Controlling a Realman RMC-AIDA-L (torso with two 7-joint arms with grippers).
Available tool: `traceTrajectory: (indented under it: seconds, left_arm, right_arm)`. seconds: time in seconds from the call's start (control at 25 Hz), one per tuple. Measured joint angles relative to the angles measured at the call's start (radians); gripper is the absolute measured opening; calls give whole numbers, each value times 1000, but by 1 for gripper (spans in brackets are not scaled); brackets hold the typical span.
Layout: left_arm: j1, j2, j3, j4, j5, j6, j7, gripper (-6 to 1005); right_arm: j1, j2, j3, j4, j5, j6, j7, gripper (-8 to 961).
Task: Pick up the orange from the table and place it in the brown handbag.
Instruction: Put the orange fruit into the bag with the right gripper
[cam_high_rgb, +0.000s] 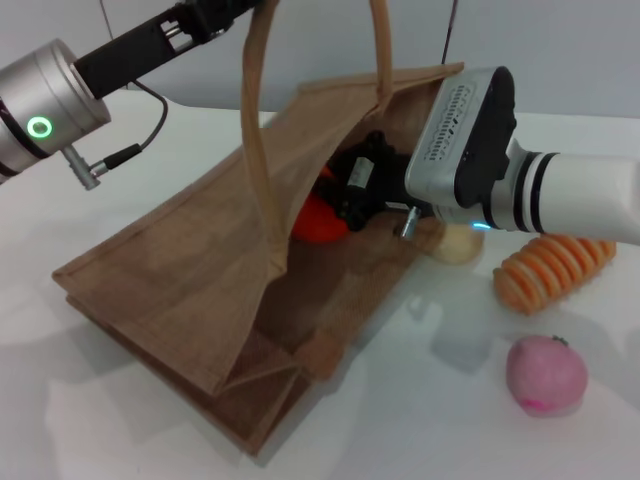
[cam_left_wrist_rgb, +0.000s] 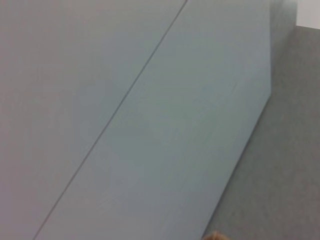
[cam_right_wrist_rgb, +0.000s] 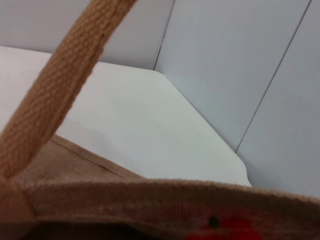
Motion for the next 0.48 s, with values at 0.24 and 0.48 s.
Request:
traceTrajectory:
  seconds: [0.24, 0.48]
  left_arm:
    - [8, 0, -1, 0, 0, 39, 4, 120]
    - [29, 0, -24, 0, -2, 105, 12, 120]
  right_arm:
    - [-13, 0, 3, 1, 0, 1, 1, 136]
    - [-34, -3, 19, 1, 1, -13, 9, 264]
